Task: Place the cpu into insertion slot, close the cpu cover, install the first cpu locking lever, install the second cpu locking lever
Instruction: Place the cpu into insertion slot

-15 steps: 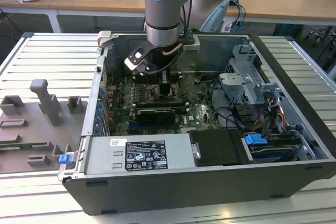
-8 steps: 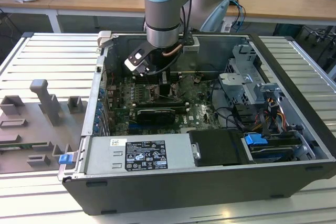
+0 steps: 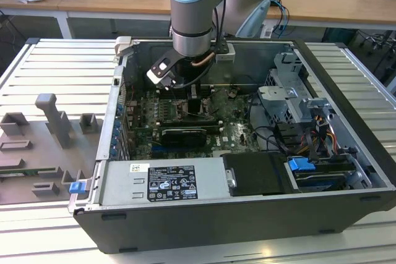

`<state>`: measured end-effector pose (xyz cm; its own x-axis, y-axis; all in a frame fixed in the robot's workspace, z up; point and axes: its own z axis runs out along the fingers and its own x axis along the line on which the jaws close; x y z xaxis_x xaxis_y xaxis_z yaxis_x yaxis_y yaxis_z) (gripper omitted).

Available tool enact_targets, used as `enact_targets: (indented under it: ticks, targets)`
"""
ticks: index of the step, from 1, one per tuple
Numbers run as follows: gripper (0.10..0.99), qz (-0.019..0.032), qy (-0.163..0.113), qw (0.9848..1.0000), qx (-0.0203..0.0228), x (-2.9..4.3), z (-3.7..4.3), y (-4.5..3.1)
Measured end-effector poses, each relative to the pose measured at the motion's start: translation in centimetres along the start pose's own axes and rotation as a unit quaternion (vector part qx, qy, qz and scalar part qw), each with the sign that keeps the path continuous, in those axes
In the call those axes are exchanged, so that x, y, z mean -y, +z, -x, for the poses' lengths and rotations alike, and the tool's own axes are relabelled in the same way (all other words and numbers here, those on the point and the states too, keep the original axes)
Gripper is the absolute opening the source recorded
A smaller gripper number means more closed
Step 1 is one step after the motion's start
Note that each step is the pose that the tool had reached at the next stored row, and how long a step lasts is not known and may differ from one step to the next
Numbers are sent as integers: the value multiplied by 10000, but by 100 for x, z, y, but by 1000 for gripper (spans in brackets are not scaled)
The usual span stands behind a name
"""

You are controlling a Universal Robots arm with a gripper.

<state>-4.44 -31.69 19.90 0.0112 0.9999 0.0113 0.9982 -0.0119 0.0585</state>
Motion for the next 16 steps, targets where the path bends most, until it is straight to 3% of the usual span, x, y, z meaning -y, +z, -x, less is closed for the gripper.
enact_targets:
  ticks: [1, 10, 12, 13, 14, 16]
  targets:
    - [675, 0, 0, 10000, 1, 0, 0, 0]
    - [675, 0, 0, 10000, 1, -1, 0, -27]
    - [675, 0, 0, 10000, 1, -4, 0, -76]
    - [471, -1, 0, 10000, 2, -6, 0, -99]
    - [349, 0, 0, 10000, 3, -6, -1, -105]
    - [227, 0, 0, 10000, 3, -7, -1, -115]
